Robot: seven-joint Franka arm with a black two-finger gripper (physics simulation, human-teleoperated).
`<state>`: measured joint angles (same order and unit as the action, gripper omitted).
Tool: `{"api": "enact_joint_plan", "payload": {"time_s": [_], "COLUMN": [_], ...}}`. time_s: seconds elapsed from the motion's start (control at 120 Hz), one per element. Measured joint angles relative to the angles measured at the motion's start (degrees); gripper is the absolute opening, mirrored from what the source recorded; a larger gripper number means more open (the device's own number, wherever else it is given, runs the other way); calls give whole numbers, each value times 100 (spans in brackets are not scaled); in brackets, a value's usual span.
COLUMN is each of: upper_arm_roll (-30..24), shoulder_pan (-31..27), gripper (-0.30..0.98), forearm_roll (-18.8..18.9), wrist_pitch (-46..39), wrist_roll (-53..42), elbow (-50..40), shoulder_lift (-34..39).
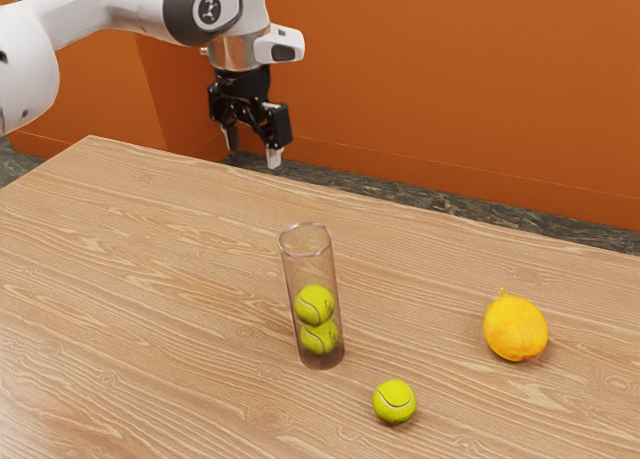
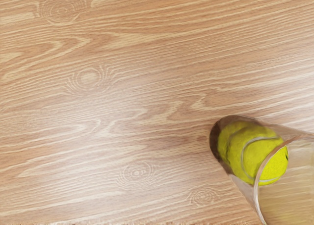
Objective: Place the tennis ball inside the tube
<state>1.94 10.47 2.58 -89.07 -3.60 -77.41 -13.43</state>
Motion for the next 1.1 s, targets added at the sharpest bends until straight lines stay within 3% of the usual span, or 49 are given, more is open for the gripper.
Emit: {"api": "enact_joint_plan", "payload": {"time_s": [0.142, 0.242, 0.433, 0.692, 1.1], "upper_arm_roll": [-50, -437, -664, -806, -864], "shoulder_pan": [-9, 30, 835, 1536, 1850], "gripper": [69, 69, 69, 69, 69], "forearm_roll": [2, 91, 402, 247, -22], "wrist_pitch": [45, 27, 31, 8, -1524], "wrist_roll": [47, 110, 311, 513, 705], "elbow": [-11, -28, -72, -442, -2205], "shoulder_lift": [-2, 9, 6, 127, 63]}}
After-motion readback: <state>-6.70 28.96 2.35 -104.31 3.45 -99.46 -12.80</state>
